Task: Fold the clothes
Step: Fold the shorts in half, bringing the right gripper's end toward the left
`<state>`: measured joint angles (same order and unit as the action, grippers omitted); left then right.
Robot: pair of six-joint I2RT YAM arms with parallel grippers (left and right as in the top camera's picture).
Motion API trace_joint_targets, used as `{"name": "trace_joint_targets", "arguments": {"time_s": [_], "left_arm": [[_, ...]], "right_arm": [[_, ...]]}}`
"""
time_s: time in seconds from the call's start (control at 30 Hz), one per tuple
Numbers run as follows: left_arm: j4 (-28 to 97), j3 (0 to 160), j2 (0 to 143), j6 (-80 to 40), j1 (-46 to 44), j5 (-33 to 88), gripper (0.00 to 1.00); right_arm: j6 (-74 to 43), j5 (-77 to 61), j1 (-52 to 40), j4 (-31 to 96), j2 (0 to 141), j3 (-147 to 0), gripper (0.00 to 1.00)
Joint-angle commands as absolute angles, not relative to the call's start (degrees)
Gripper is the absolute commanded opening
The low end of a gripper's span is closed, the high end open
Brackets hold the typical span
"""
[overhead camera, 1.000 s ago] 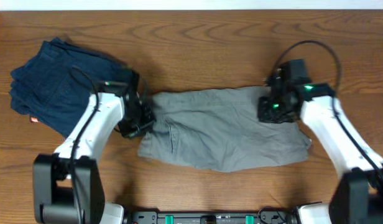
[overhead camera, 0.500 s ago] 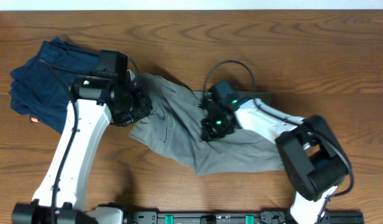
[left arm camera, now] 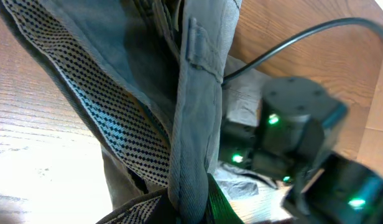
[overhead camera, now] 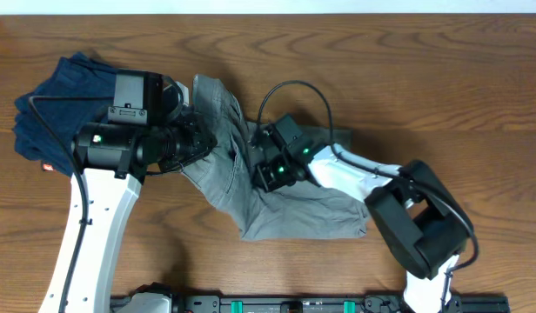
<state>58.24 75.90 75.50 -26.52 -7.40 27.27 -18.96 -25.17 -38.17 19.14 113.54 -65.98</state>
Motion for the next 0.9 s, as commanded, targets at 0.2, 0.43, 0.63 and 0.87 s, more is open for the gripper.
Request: {"name": "trace_joint_targets", "arguments": {"time_s": [0.2, 0.43, 0.63, 0.87], "left_arm": [[58.24, 77.76, 74.81, -25.76, -8.29, 29.41, 0.06], [57.52, 77.73, 75.26, -27.79, -12.75, 29.36, 0.06], [55.96, 77.58, 77.34, -31.16, -19.73, 29.32, 0.06], [49.41, 77.45, 81.73, -39.44, -28.71, 28.91, 0.06]], "right_arm": [[-11.60, -5.98, -21.15, 45.10, 98.19, -68.16, 0.09], [-8.84, -6.02, -16.56, 52.29, 98.70, -63.29, 0.08], [-9.54, -6.04, -17.28, 46.39, 98.87, -54.76, 0.08], [-11.79, -6.46, -17.50, 40.69, 98.91, -48.77, 0.06]]}}
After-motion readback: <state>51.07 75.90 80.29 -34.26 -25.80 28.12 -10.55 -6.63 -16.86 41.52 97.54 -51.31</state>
